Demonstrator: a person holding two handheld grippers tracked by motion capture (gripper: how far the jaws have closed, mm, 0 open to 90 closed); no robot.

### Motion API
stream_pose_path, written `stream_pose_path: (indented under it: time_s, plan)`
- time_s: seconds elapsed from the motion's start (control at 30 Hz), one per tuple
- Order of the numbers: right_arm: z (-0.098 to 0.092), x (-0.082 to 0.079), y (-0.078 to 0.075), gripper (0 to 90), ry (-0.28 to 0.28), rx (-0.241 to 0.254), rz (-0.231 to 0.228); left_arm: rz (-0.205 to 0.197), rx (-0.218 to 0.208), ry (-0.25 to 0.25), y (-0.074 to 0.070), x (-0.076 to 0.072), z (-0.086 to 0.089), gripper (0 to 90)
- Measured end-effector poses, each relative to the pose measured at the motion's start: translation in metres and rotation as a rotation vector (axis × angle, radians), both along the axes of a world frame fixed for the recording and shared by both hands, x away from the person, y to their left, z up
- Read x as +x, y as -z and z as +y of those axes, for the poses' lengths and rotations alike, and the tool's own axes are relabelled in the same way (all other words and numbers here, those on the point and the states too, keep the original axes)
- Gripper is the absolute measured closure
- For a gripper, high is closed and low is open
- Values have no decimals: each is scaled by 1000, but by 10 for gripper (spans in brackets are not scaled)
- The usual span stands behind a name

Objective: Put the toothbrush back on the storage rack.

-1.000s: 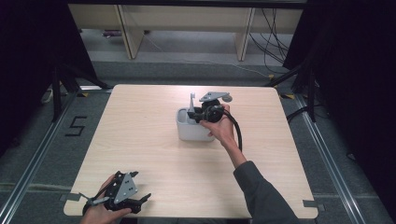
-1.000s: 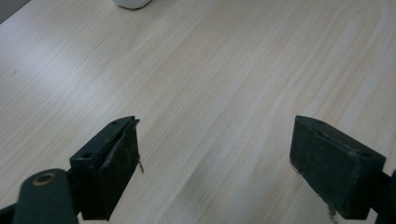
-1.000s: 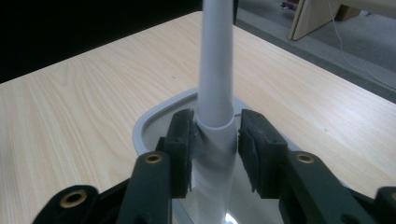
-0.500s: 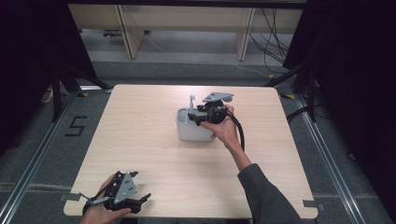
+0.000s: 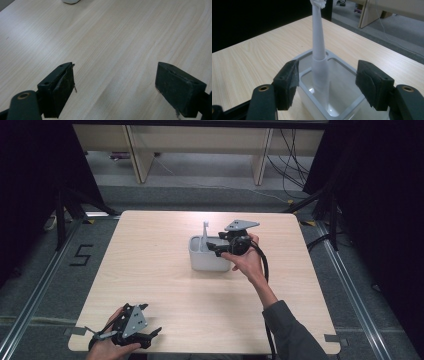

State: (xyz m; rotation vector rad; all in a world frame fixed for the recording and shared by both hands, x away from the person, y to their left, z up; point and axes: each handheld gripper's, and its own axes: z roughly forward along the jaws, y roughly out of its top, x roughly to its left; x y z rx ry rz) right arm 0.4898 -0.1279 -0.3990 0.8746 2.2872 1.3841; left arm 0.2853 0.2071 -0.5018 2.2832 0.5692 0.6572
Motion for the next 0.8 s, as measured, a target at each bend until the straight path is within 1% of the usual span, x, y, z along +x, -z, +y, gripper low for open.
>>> stream_pose_path:
  time_s: [0.03, 0.07, 0.1, 0.13, 0.17, 0.27, 0.33, 0.37, 0.4, 0.43, 0.5, 0.53, 0.57, 0.63, 0.67, 0.7, 0.8]
  plan:
    - [-1, -3, -1, 354, 16, 10, 11, -2, 0, 0, 0, 0, 0, 152]
    - [-3, -3, -1, 353, 4, 2, 1, -4, -3, -3, 0, 0, 0, 152]
    - [-6, -6, -3, 351, 9, -5, -2, -4, 3, -1, 0, 0, 0, 151]
    - [-6, -7, -2, 349, 17, 5, 9, -4, 2, 0, 0, 0, 0, 152]
    - [-8, -7, -3, 350, 9, -10, -8, -4, 8, 2, -1, 0, 0, 152]
    - [-10, -10, -3, 349, 5, -7, 2, -3, 5, 1, -1, 0, 0, 151]
    - [-14, -13, -4, 345, 12, -10, -9, -5, 7, 3, -1, 0, 0, 152]
    - [-15, -14, -3, 341, 11, -3, 0, -5, 9, 0, -1, 0, 0, 152]
    - [-16, -13, -3, 340, 9, -6, -9, -5, 9, 0, -1, 0, 0, 152]
    - [-16, -13, -3, 340, 9, -6, -9, -4, 8, 0, -1, 0, 0, 152]
    - [-21, -16, -4, 340, 29, 6, 7, -4, 7, 0, 0, 0, 0, 151]
    - [-21, -16, -4, 340, 29, 6, 7, -4, 7, 0, 0, 0, 0, 151]
    - [-22, -16, -4, 339, 25, 3, -5, -3, 5, 1, 0, 0, 0, 151]
    - [-24, -18, -3, 338, 36, 12, 9, -2, 4, 1, 0, 0, 0, 152]
    - [-26, -18, -3, 335, 27, 3, -4, -3, 0, 1, 0, 0, 0, 152]
    - [-26, -20, -1, 335, 38, 12, -10, -4, 6, 1, 0, 0, 0, 152]
    - [-29, -22, 0, 333, 33, 5, -4, -3, 5, 0, 0, 0, 0, 152]
